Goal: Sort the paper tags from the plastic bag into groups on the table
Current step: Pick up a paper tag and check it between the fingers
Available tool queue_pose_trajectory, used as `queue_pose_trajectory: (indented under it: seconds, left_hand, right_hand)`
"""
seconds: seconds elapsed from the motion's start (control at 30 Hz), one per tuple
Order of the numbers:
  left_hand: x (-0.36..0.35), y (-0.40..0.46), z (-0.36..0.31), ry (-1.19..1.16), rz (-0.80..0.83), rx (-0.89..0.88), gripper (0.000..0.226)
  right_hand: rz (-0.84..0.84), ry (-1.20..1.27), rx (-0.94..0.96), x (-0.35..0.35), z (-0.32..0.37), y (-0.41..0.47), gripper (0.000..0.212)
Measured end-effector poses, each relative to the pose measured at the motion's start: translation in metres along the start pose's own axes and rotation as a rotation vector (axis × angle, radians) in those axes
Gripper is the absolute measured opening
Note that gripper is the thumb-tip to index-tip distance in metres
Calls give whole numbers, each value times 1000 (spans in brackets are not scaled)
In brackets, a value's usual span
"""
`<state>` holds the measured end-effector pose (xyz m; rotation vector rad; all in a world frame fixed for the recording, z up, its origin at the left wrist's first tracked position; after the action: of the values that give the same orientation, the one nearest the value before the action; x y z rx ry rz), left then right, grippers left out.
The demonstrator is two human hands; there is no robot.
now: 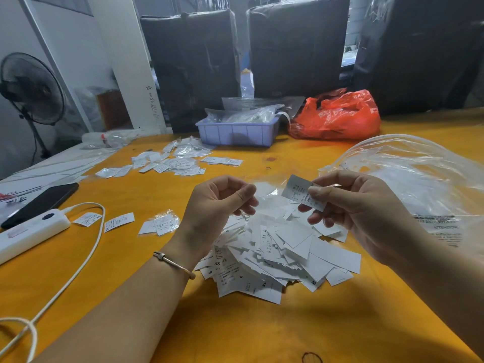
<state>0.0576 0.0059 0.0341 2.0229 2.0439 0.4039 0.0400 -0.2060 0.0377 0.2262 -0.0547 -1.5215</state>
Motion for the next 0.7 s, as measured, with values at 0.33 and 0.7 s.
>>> queue_pose_trajectory:
  seconds: [0.33, 0.7]
  left_hand:
    - [-7, -3, -2, 9, 71, 5, 21]
    - [-18, -9, -5, 15, 178, 19, 19]
  right_hand:
    - [77, -133, 60, -9, 0, -4, 10]
    - [58, -153, 100, -8, -1, -3, 10]
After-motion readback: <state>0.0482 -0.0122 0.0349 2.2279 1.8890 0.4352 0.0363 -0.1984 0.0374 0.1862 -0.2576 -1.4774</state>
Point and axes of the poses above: each hand's wrist, its own y-axis towards the middle knuckle, its own x-axis out of the back of the hand, z = x × y, the point moved 7 cm from there along y, towards the middle knuckle, and after that the axes turned 6 degrees about -z, right-handed, at the moved point
